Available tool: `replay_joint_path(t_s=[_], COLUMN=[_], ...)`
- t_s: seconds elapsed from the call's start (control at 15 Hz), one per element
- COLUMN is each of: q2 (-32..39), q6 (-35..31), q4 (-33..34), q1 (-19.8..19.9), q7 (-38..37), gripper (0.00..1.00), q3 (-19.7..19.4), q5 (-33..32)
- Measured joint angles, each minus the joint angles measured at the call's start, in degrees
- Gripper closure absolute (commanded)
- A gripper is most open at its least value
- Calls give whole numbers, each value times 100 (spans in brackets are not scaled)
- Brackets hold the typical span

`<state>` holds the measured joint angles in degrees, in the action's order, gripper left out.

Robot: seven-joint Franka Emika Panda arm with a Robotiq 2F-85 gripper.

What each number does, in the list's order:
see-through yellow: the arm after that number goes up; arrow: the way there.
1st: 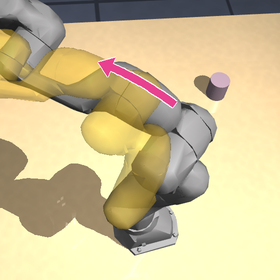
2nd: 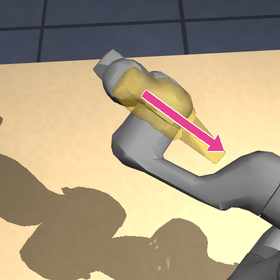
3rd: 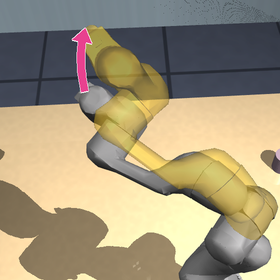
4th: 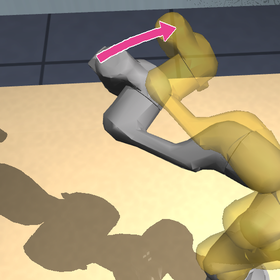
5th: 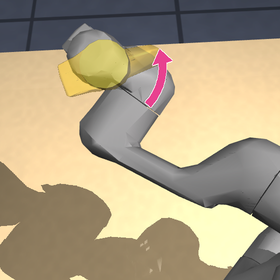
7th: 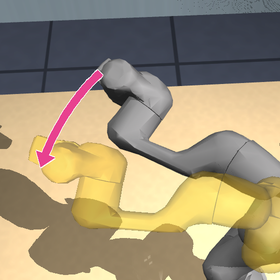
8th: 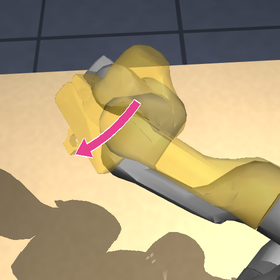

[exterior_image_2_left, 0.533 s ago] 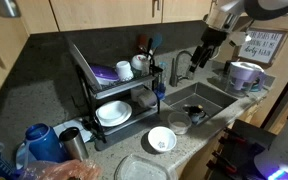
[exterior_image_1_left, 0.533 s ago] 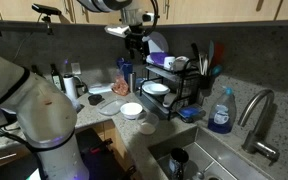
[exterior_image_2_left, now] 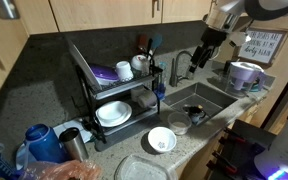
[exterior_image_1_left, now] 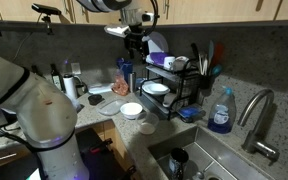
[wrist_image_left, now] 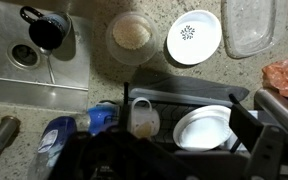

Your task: Pick the white bowl on the counter and place it in the dish rack

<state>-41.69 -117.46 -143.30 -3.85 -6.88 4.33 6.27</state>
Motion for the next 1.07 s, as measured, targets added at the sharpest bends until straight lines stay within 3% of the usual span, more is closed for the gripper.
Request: replay_joint_path(t_s=[0.67, 1.07], q2=[-319, -367], q6=[-178, -179], q4=[-312, -345], q1=[-606, -649], q7=[560, 576], gripper=[0, 0], q3=[38, 38], q5=[4, 4])
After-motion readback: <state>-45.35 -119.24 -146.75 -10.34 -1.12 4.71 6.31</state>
